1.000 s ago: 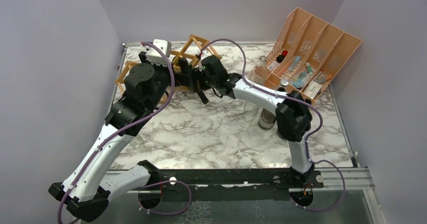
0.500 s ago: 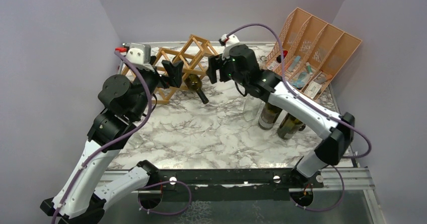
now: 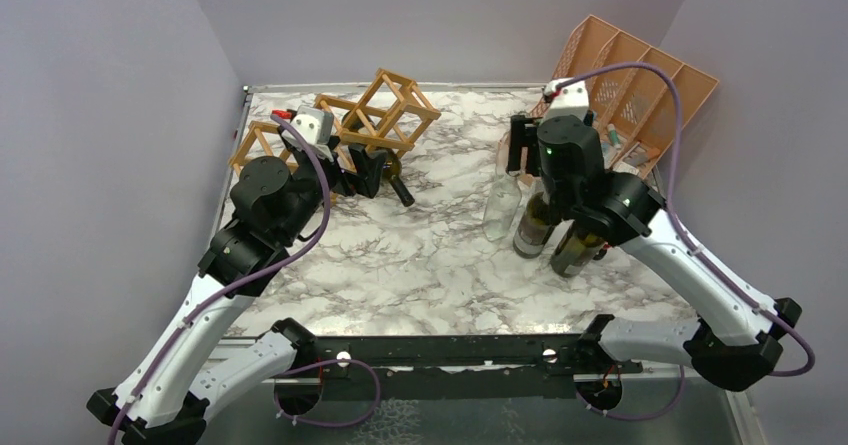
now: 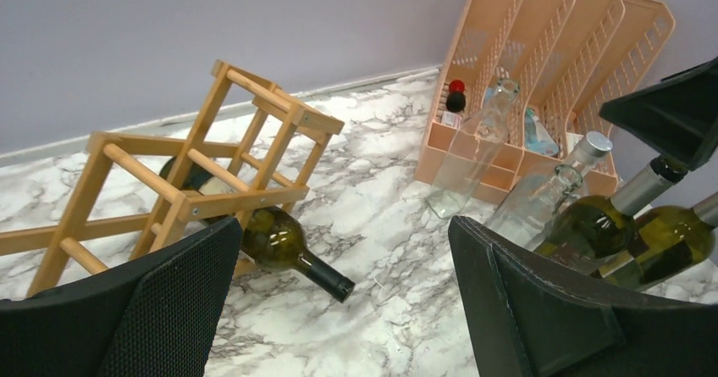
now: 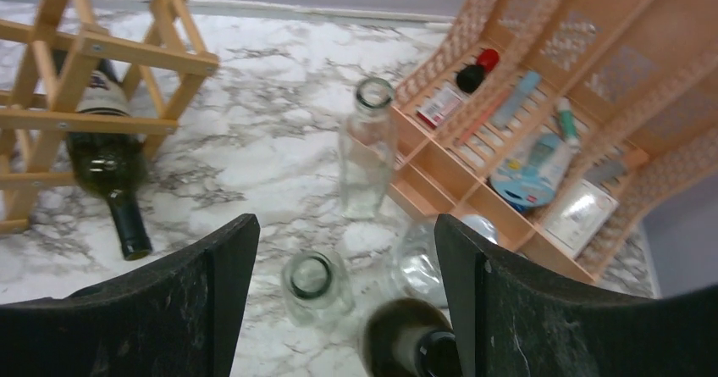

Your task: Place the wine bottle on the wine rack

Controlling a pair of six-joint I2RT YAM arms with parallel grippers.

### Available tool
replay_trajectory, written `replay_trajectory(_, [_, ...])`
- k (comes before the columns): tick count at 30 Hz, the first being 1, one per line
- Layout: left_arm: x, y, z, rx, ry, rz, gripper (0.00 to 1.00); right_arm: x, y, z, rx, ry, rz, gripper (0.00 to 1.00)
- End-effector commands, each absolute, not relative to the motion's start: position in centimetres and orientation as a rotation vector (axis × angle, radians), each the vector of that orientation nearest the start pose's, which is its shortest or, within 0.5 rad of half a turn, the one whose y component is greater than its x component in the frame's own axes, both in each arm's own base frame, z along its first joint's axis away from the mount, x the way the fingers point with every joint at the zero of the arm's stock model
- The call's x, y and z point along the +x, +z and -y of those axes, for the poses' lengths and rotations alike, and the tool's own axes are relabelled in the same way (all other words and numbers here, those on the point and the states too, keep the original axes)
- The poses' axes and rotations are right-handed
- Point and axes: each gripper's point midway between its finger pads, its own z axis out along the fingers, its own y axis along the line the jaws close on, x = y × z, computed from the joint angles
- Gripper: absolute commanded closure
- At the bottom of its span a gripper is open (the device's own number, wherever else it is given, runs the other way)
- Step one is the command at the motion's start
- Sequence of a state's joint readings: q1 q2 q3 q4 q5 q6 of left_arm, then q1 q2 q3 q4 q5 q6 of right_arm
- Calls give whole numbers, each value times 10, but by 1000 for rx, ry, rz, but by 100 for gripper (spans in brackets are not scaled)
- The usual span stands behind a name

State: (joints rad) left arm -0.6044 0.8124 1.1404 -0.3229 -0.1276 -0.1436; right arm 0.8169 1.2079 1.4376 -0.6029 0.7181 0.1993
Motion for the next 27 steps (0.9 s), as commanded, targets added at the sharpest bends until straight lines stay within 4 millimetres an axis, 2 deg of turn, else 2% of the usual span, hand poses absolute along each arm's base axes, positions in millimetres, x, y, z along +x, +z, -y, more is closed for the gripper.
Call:
replay_trajectory(1, [250, 401, 169, 278, -574, -1545, 1, 286, 342, -111, 57, -187, -1878, 21])
replay_trajectory(7, [251, 395, 173, 277, -593, -1561, 1, 270, 308, -104, 93, -145, -1945, 22])
replay_trajectory(11, [251, 394, 174, 272, -600, -1565, 1, 267, 292, -104, 102, -130, -1971, 29])
replay_trajectory(15, [253, 393, 176, 267, -611, -1574, 1, 269, 281, -98, 133, -152, -1966, 35])
replay_trajectory(21, [255, 391, 181, 271, -624, -1587, 1, 282, 272, -93, 143, -150, -1968, 42])
replay_trajectory(24, [256, 392, 181, 268, -624, -1588, 1, 288, 267, -94, 128, -129, -1979, 49])
replay_trajectory(27, [256, 392, 181, 262, -624, -1588, 1, 289, 268, -98, 103, -107, -1985, 63])
